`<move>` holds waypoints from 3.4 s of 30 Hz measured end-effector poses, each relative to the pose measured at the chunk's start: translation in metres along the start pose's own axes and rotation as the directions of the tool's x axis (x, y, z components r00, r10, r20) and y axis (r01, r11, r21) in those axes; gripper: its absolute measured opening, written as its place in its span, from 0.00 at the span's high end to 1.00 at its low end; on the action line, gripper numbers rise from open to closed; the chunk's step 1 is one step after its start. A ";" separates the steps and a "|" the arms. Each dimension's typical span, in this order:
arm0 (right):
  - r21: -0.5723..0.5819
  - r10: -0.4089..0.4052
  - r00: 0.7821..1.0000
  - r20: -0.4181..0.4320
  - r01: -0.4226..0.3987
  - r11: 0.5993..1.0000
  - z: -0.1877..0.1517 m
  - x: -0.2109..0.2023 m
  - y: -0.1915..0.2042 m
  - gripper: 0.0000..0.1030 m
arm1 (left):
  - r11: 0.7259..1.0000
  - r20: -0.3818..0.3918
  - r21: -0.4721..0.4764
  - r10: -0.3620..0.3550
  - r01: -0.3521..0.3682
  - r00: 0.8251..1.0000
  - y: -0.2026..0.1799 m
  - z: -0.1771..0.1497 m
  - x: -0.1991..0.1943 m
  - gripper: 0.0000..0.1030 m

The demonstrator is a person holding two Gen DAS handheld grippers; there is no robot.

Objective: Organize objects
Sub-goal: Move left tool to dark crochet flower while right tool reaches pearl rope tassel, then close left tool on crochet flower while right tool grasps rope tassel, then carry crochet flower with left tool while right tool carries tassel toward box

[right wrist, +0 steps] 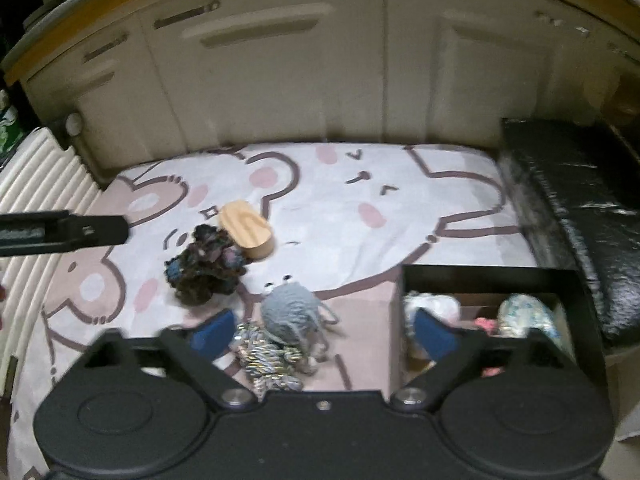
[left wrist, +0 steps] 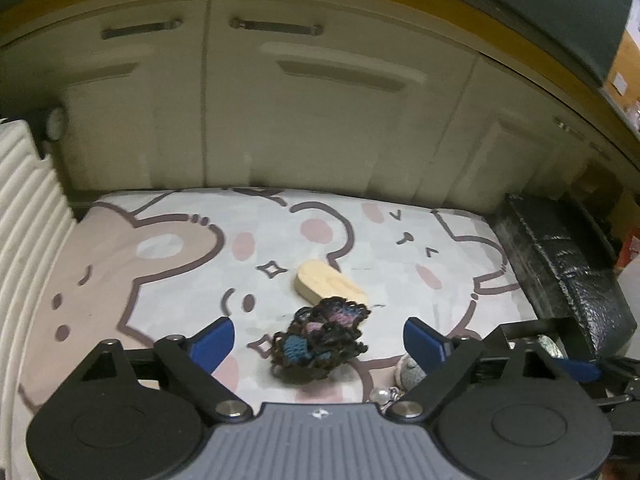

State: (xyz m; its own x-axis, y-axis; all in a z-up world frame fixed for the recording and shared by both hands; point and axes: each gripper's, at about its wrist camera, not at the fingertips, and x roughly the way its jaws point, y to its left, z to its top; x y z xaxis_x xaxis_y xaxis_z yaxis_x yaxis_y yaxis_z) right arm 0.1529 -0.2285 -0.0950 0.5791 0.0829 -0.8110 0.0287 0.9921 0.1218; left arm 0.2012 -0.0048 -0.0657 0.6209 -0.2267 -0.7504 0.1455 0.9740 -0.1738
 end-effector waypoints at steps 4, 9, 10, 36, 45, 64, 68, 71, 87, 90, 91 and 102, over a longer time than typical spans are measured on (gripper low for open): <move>-0.085 0.038 0.997 -0.066 -0.043 0.995 -0.003 0.014 0.014 0.34 | 0.997 -0.008 0.078 -0.025 0.025 1.000 -0.009 0.000 0.017 0.17; -0.193 0.071 0.988 -0.137 -0.097 0.976 -0.010 0.031 0.032 0.45 | 0.980 -0.044 0.196 -0.023 0.031 0.999 -0.019 -0.003 0.039 0.22; -0.213 0.072 0.986 -0.150 -0.104 0.972 -0.011 0.036 0.036 0.46 | 0.977 -0.055 0.212 -0.016 0.028 0.998 -0.020 -0.005 0.045 0.22; -0.293 -0.047 0.968 -0.247 -0.028 0.956 -0.016 0.102 0.053 0.60 | 0.902 -0.136 0.432 0.042 0.021 0.990 -0.021 -0.036 0.121 0.28; -0.331 -0.068 0.967 -0.245 -0.018 0.943 -0.017 0.104 0.056 0.65 | 0.927 -0.209 0.375 0.067 0.017 0.976 -0.016 -0.032 0.129 0.55; -0.101 0.017 0.994 -0.111 -0.028 0.995 0.004 0.039 0.034 0.65 | 0.991 -0.179 0.136 0.021 0.004 0.984 0.008 -0.009 0.061 0.58; -0.046 0.018 0.997 -0.074 -0.021 0.999 0.008 0.027 0.026 0.65 | 0.990 -0.159 0.142 0.026 -0.003 0.987 0.005 -0.009 0.041 0.58; -0.021 0.018 0.999 -0.052 -0.019 1.000 0.010 0.019 0.023 0.65 | 0.991 -0.146 0.131 0.033 -0.014 0.989 0.004 -0.009 0.027 0.58; 0.063 0.018 0.998 0.058 -0.022 0.998 0.012 -0.030 0.008 0.65 | 0.996 -0.082 0.085 0.015 -0.008 0.997 -0.008 -0.011 -0.023 0.58; 0.064 0.018 0.998 0.067 -0.022 0.998 0.011 -0.035 0.005 0.65 | 0.997 -0.074 0.082 0.001 0.005 0.997 -0.014 -0.013 -0.027 0.58; 0.066 0.017 0.997 0.072 -0.022 0.998 0.011 -0.037 0.003 0.65 | 0.997 -0.071 0.079 -0.004 0.009 0.997 -0.015 -0.013 -0.029 0.58; 0.152 -0.026 0.992 0.125 0.007 0.988 0.007 -0.059 -0.042 0.65 | 0.994 -0.034 0.072 -0.084 0.086 0.996 -0.044 -0.009 -0.032 0.58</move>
State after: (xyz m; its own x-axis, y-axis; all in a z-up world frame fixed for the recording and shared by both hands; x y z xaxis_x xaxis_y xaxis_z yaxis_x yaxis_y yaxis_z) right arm 0.1235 -0.2754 -0.0478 0.6758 0.0443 -0.7358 0.1562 0.9669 0.2017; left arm 0.1684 -0.0400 -0.0397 0.5797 -0.3074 -0.7546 0.2538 0.9481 -0.1914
